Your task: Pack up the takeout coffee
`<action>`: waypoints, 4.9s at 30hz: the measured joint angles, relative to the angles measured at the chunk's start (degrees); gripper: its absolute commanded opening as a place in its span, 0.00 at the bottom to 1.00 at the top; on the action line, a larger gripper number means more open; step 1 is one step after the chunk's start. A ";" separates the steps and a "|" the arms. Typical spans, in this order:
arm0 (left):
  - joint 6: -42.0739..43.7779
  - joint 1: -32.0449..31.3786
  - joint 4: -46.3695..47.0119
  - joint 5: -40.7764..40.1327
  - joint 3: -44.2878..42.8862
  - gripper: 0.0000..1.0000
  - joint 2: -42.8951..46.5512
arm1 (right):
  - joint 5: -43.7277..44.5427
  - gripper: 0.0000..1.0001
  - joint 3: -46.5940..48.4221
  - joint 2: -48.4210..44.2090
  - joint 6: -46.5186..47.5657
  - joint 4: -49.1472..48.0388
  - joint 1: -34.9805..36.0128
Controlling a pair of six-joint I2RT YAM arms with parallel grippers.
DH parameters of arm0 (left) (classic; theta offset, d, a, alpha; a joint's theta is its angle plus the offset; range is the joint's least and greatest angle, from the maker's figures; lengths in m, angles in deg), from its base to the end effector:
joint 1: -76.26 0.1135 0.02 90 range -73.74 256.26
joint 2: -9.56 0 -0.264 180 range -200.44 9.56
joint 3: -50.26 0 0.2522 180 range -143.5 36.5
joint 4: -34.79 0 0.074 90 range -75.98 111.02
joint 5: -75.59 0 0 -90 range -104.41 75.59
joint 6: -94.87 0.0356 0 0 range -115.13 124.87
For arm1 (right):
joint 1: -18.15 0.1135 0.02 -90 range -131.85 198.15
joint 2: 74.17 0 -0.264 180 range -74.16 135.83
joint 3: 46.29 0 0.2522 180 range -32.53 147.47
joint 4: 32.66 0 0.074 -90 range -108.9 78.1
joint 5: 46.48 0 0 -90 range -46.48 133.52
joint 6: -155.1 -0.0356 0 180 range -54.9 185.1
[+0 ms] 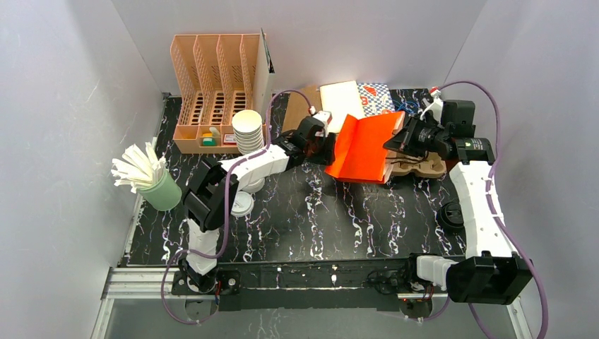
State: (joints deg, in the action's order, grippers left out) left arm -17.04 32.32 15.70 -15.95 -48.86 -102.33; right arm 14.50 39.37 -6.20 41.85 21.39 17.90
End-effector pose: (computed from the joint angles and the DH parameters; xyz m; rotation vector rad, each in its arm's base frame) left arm 0.3301 -0.3167 0.2449 0.4036 2.1591 -0.6389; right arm 0.2460 0.0162 0.3725 0.1664 2.2151 0.7806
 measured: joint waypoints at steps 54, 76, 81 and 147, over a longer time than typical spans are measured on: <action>-8.57 -2.89 -4.81 10.56 15.93 0.82 33.79 | 23.10 0.01 29.83 10.32 0.63 32.57 15.06; -10.36 -2.89 -7.10 9.68 21.29 0.83 43.30 | 16.92 0.86 31.43 15.50 -1.95 23.30 31.01; -14.91 -2.97 -3.78 9.90 23.21 0.79 43.74 | 14.84 0.86 32.35 12.83 -1.77 21.14 31.01; -6.23 -26.67 -10.78 -25.59 8.61 0.98 41.20 | 44.26 0.01 8.70 -1.88 -6.36 12.31 30.99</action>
State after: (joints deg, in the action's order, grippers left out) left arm -23.27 5.65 4.93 -41.54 -40.25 -61.13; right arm 58.76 48.06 -8.08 35.49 33.70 48.89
